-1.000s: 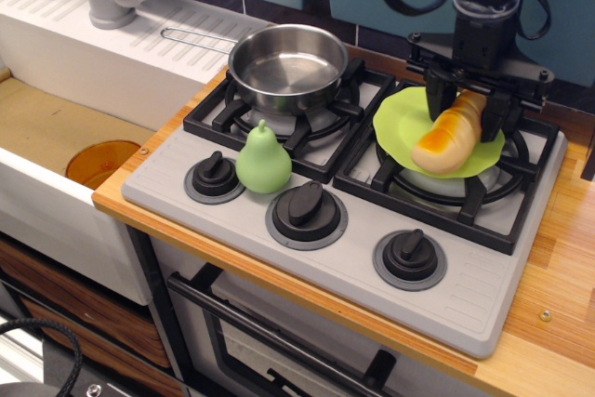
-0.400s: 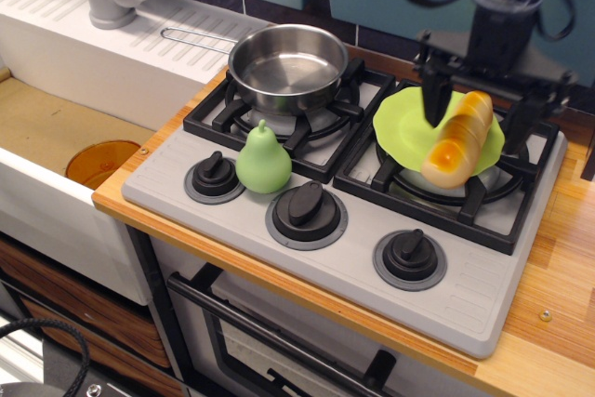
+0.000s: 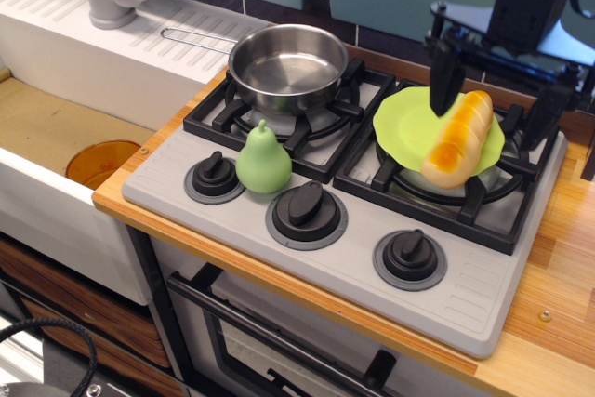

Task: Put bread on plate and pear in pot or pan on stove

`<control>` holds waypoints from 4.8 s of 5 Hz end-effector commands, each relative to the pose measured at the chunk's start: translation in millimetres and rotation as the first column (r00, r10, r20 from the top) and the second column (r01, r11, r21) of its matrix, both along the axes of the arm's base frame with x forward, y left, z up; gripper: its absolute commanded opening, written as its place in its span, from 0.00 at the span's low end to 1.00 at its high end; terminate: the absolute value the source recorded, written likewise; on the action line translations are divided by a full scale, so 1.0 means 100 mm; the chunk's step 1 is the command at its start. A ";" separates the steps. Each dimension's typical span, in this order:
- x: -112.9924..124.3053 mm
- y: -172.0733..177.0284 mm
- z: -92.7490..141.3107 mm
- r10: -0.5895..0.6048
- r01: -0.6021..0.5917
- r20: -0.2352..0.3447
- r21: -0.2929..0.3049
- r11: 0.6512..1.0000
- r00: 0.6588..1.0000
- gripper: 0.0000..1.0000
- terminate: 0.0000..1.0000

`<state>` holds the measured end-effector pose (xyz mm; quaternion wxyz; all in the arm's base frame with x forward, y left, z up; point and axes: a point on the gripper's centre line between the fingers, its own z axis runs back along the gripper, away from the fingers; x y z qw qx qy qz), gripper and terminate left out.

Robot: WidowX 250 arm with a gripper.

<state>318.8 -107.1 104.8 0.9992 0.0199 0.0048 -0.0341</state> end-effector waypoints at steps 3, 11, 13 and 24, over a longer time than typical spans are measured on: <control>-0.08 0.34 0.40 -0.006 0.010 0.131 -0.031 0.999 0.991 1.00 0.00; -0.39 1.44 -0.26 0.139 -0.156 0.402 0.011 0.988 0.905 1.00 0.00; -0.31 1.39 -0.46 0.145 -0.158 0.419 -0.002 0.987 0.897 1.00 0.00; -0.14 1.24 0.28 0.110 -0.141 0.342 0.066 0.988 0.933 0.00 0.00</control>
